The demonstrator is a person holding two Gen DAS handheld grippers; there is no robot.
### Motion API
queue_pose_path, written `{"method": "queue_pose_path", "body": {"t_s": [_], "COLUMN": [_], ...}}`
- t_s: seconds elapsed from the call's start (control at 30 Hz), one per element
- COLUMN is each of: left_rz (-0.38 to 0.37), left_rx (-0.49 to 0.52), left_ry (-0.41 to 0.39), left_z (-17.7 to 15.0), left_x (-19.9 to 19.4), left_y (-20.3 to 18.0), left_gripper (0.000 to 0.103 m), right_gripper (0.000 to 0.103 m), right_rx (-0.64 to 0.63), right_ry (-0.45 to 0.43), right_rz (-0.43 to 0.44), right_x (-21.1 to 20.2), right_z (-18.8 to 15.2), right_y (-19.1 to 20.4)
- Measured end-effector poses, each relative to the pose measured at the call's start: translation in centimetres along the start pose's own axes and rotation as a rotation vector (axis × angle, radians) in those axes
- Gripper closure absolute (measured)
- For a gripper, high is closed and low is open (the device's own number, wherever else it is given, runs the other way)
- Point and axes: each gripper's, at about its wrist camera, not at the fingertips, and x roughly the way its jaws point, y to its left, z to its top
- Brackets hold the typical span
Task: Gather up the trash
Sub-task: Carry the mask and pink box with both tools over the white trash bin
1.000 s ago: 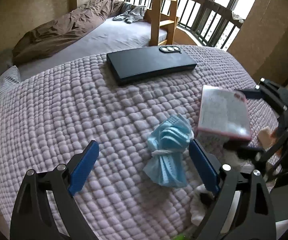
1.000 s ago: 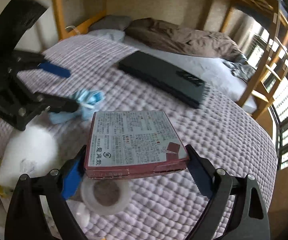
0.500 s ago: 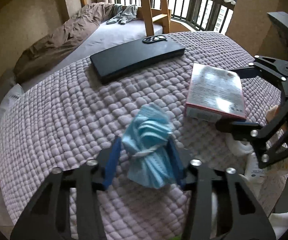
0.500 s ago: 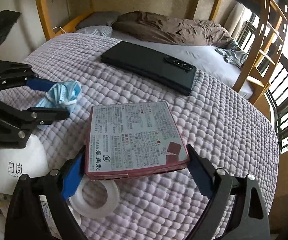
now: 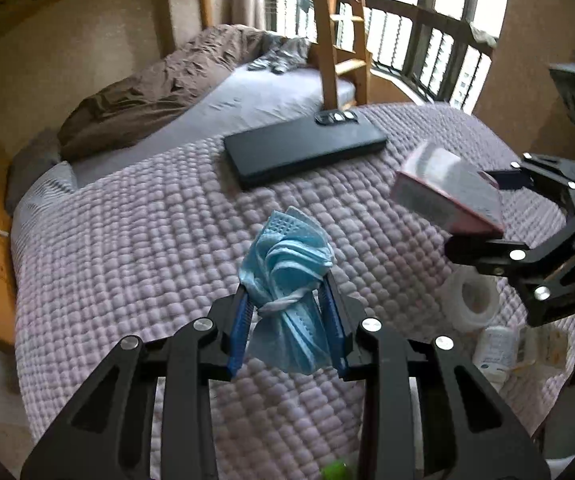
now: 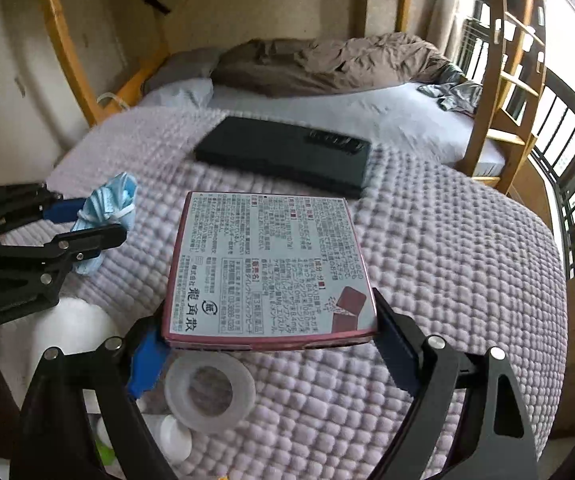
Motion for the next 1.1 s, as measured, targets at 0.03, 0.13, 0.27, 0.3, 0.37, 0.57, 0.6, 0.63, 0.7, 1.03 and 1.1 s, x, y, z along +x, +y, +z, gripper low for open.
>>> {"method": "queue_pose_path", "body": {"t_s": [0.03,0.13,0.27,0.3,0.37,0.57,0.6,0.63,0.7,1.03,1.1], "left_rz": [0.009,0.013,0.019,0.013,0.015,-0.001,-0.005,-0.003,-0.006,-0.046,-0.053], "left_rx": [-0.012,-0.054,-0.086,-0.094,-0.105,-0.115,-0.112,-0.107,-0.1,-0.106,-0.11], "left_ry": [-0.012,-0.039,-0.07,-0.081,-0.102,-0.134,-0.139,-0.142,-0.147,-0.142,-0.141], "left_z": [-0.1,-0.2,-0.3,-0.4,-0.8,-2.2,-2.5,-2.8,-3.4,-6.3,-6.6], "left_x": [-0.4,-1.7,-3.3,-3.9,-5.2,-8.3,-8.8,-9.2,-9.9,-12.3,-12.6], "left_y": [0.2,0.9,1.0,1.0,0.8,-0.3,-0.5,-0.8,-1.4,-3.7,-4.1], "left_gripper": [0.068,0.068,0.068,0.068,0.068,0.068,0.068,0.068,0.068,0.068,0.068], "right_gripper": [0.016,0.016,0.016,0.016,0.016,0.016,0.016,0.016,0.016,0.016,0.016], "right_rx": [0.005,0.021,0.026,0.023,0.019,0.007,0.001,-0.006,-0.013,-0.009,-0.015], "right_ry": [-0.013,-0.049,-0.09,-0.102,-0.122,-0.18,-0.187,-0.192,-0.199,-0.213,-0.204], "right_rz": [-0.007,-0.01,-0.002,0.005,0.007,0.032,0.033,0.035,0.04,0.077,0.067], "right_x": [-0.5,-2.1,-4.1,-4.7,-5.8,-9.2,-9.8,-10.4,-11.3,-14.4,-14.7], "right_z": [-0.1,-0.6,-1.4,-1.5,-2.0,-3.9,-4.2,-4.6,-5.5,-10.0,-10.6], "right_y": [-0.1,-0.4,0.0,0.1,0.9,2.1,2.3,2.6,2.9,3.9,4.1]}}
